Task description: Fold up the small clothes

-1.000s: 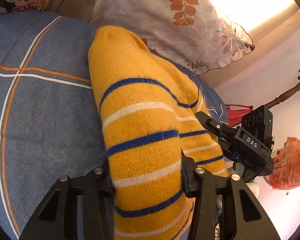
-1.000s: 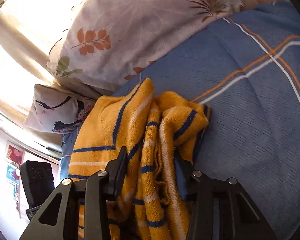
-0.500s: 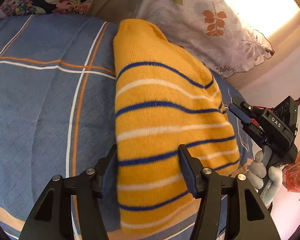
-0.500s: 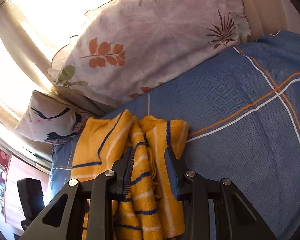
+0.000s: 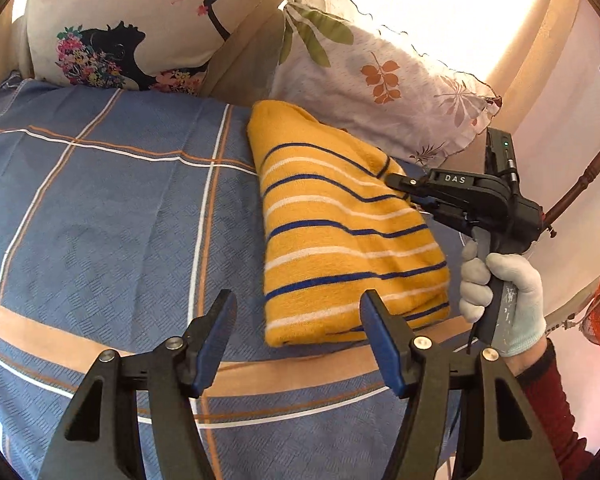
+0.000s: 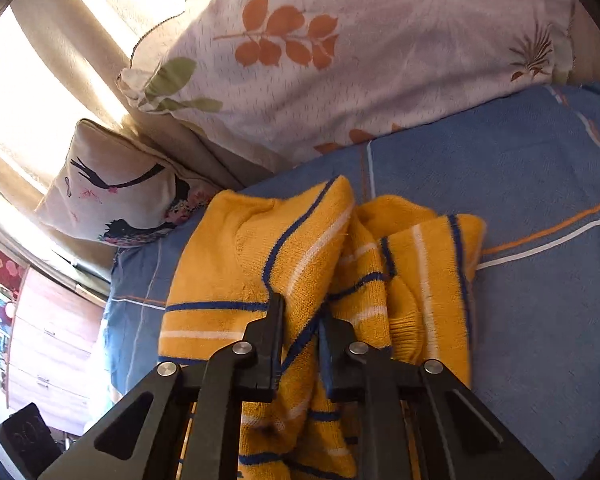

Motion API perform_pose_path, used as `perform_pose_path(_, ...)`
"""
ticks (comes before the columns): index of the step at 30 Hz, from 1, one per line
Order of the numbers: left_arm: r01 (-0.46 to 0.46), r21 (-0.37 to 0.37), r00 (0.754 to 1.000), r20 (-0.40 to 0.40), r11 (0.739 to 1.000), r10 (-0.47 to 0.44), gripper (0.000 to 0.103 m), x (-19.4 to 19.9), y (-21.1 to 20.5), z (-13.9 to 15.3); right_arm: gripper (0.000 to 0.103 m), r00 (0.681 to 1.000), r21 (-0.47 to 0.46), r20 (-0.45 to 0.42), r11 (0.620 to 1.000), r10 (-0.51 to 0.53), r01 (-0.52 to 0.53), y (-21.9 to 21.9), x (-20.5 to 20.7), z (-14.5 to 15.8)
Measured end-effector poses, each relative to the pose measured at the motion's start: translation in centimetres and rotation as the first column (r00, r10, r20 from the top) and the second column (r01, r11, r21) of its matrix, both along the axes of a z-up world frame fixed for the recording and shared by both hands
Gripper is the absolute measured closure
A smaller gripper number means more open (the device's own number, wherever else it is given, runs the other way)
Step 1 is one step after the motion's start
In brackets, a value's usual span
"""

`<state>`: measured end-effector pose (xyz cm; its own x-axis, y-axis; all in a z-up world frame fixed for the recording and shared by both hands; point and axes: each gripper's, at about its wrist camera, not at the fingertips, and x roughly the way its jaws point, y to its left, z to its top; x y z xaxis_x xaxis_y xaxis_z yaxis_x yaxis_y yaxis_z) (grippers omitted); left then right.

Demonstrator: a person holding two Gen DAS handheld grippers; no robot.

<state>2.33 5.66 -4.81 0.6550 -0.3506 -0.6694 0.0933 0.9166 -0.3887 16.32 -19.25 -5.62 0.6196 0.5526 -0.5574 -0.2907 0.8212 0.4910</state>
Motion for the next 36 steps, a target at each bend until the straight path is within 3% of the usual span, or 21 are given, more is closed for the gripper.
perform_pose_path(3, -0.030, 0.026, 0.999, 0.012, 0.999, 0.030, 0.036, -0.6, 0.4, -0.3, 0.090, 0.999, -0.150, 0.000, 0.987, -0.052, 0.051, -0.2, 0.0, -0.5)
perform_pose_path(5, -0.051, 0.044, 0.999, 0.014, 0.998, 0.051, 0.036, -1.0, 0.5, -0.5, 0.087, 0.997, -0.149, 0.033, 0.986, -0.076, 0.081, -0.8, -1.2, 0.4)
perform_pose_path(7, -0.076, 0.059, 0.997, 0.024, 0.995, 0.075, 0.036, -1.5, 0.7, -0.6, 0.086, 0.986, -0.142, 0.134, 0.983, -0.096, 0.115, -1.0, -3.5, 2.3)
perform_pose_path(9, -0.100, 0.075, 0.995, 0.037, 0.992, 0.097, 0.036, -2.2, 0.9, -0.6, 0.074, 0.976, -0.120, 0.214, 0.991, -0.039, 0.066, 0.0, -5.6, 3.8)
perform_pose_path(12, -0.141, 0.112, 0.989, 0.060, 0.984, 0.135, 0.036, -3.2, 1.0, -0.4, 0.050, 0.969, -0.081, 0.229, 0.994, 0.091, -0.074, 2.2, -7.2, 4.0)
perform_pose_path(14, -0.173, 0.145, 0.983, 0.083, 0.974, 0.163, 0.035, -3.9, 1.0, -0.1, 0.050, 0.974, -0.080, 0.178, 0.988, 0.142, -0.130, 4.4, -6.6, 2.5)
perform_pose_path(17, -0.235, 0.208, 0.968, 0.140, 0.950, 0.209, 0.024, -5.4, 1.0, 0.7, 0.050, 0.995, -0.085, 0.075, 0.995, 0.063, -0.057, 4.1, -4.9, -0.9)
perform_pose_path(19, -0.298, 0.254, 0.947, 0.201, 0.920, 0.251, 0.018, -6.6, 1.1, 1.4, 0.055, 0.998, 0.036, 0.056, 0.999, 0.010, -0.012, 1.5, -5.3, -1.7)
perform_pose_path(22, -0.390, 0.291, 0.903, 0.307, 0.874, 0.301, 0.006, -8.0, 1.2, 2.4, 0.053, 0.989, 0.056, 0.108, 0.994, -0.102, 0.097, -1.3, -8.4, -1.0)
perform_pose_path(24, -0.427, 0.302, 0.881, 0.353, 0.853, 0.316, 0.004, -8.7, 0.9, 3.0, 0.050, 0.981, 0.070, 0.153, 0.991, -0.120, 0.110, -2.5, -10.8, -0.7)
perform_pose_path(27, -0.444, 0.332, 0.872, 0.374, 0.832, 0.316, 0.004, -9.1, 0.1, 3.4, 0.044, 0.971, 0.066, 0.192, 0.989, -0.145, 0.134, -3.4, -14.3, -0.8)
perform_pose_path(30, -0.425, 0.351, 0.884, 0.359, 0.834, 0.299, 0.004, -9.5, -0.6, 2.8, 0.040, 0.964, 0.043, 0.211, 0.987, -0.163, 0.157, -3.6, -17.0, -1.5)
perform_pose_path(36, -0.320, 0.287, 0.933, 0.261, 0.903, 0.248, 0.003, -9.3, -1.6, 1.2, 0.039, 0.963, -0.064, 0.189, 0.976, -0.192, 0.207, -3.2, -19.2, -3.7)
